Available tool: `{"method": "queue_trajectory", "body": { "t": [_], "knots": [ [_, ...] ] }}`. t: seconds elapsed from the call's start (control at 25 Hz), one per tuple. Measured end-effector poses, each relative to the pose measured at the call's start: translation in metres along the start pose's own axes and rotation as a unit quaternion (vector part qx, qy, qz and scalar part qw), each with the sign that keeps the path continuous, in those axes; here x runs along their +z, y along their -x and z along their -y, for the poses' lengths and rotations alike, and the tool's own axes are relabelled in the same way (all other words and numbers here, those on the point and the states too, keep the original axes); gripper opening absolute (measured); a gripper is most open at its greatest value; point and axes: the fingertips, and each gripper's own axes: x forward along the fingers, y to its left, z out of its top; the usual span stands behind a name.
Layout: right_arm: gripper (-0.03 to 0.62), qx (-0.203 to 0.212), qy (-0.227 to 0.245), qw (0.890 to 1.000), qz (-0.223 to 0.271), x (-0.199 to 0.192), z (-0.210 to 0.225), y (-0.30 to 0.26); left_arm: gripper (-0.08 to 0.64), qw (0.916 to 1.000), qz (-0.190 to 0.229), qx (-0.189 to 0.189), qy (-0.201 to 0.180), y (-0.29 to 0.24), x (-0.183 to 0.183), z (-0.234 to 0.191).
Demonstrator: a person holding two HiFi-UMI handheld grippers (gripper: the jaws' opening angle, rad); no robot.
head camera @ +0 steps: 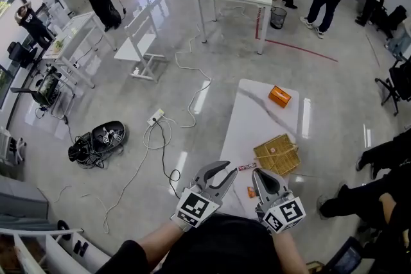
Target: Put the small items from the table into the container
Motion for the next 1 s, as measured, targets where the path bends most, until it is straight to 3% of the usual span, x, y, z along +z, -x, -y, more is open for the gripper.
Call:
{"method": "queue_trajectory", "body": {
  "t": [0.48, 1.0],
  "knots": [
    [0.011, -0.035, -0.006, 0.999, 0.003, -0.010, 0.008, 0.017, 0.095, 0.9994, -0.026, -0.021, -0.007, -0.008, -0.022, 0.004],
    [0.011, -0.138, -0.020, 0.990, -0.002, -0.023, 0.040, 0.067, 0.095, 0.9927, -0.077, -0.087, -0.033, -0.062, -0.067, 0.011]
  ]
}}
